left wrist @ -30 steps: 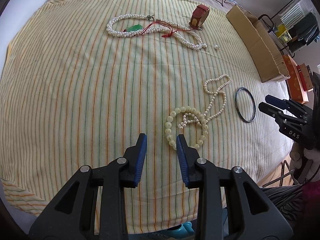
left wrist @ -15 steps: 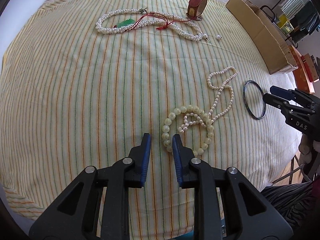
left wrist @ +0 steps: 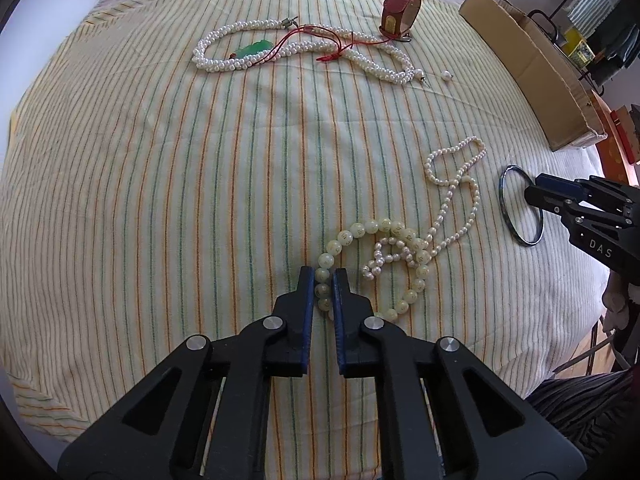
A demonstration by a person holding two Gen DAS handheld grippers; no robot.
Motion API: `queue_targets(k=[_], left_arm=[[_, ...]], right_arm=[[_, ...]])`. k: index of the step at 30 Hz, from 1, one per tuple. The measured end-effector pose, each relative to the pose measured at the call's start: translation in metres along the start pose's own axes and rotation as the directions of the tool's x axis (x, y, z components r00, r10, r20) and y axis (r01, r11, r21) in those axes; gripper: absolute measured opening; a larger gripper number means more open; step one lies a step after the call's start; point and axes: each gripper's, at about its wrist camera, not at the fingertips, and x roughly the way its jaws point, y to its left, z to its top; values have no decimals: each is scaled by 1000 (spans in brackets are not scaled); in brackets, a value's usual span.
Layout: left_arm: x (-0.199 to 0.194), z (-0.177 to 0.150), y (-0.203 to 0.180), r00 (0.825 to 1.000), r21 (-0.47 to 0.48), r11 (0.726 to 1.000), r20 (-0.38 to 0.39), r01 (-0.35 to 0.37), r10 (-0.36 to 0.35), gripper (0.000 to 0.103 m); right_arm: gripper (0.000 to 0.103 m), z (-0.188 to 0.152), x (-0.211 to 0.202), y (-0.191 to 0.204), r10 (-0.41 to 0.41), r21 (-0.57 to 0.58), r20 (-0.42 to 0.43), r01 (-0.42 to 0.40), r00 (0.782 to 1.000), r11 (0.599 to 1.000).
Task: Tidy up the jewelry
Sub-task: 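Grasp the thin black ring with the right tool while the left tool grasps the cream bead bracelet, then carry both items over the cardboard box while the right tool opens to drop the black ring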
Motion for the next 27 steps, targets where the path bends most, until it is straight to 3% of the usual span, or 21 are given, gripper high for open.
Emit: queue_targets(k=[3, 6, 15, 27], left_arm=[[-3, -1, 2, 1000, 0, 1000, 9, -2, 2, 6], [-10, -5, 1, 1000, -2, 1000, 29, -9, 9, 5], [-51, -10, 5, 989, 7, 1000, 146, -29, 27, 5], [-91, -1, -17, 955, 44, 999, 296, -22, 8, 5]], right_arm=[[6, 1, 0, 6, 7, -20, 3, -7, 1000, 1000], [3, 0, -2, 9, 6, -39, 10, -6, 1000, 999], [3, -2, -18, 10, 26, -30, 60, -24, 998, 999], [2, 2, -64, 20, 10, -73, 202, 4, 979, 997]])
